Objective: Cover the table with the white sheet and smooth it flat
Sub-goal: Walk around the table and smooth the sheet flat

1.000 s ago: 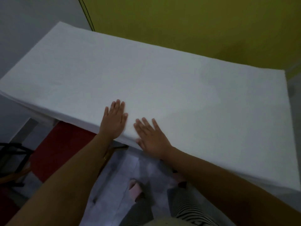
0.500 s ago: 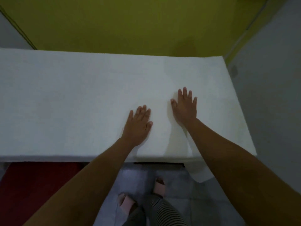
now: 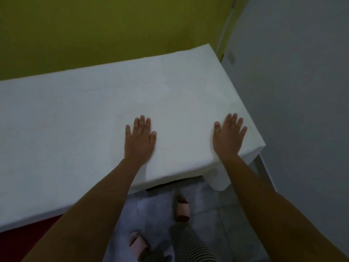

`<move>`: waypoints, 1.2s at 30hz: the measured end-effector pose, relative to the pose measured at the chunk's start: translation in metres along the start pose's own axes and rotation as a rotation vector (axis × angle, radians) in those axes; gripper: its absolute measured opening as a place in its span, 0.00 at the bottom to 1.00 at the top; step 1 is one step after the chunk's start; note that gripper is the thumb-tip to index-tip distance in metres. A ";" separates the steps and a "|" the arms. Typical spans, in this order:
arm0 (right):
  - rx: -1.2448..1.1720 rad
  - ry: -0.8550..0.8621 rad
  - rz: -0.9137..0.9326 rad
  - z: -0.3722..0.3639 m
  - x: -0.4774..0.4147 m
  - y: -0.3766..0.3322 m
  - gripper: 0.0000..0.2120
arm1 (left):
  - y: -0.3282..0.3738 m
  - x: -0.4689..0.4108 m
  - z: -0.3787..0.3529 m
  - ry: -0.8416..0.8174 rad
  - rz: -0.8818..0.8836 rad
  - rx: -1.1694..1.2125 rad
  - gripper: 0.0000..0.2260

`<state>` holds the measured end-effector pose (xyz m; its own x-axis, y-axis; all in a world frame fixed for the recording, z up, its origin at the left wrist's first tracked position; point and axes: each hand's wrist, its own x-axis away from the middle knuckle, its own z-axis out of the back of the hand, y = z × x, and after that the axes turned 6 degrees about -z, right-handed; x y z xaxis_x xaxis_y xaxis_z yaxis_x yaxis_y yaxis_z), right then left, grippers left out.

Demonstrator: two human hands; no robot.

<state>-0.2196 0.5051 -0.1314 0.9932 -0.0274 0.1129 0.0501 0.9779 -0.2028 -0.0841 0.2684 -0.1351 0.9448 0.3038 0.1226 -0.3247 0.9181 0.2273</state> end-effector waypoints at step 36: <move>0.008 -0.126 0.594 -0.083 0.170 -0.348 0.27 | -0.323 0.193 0.053 0.210 0.561 0.086 0.24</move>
<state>-0.0598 0.1428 -0.1227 0.8310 0.5478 0.0967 -0.5105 0.8201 -0.2587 0.2007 0.0172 -0.1336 0.6141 0.7873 0.0554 -0.7699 0.5822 0.2614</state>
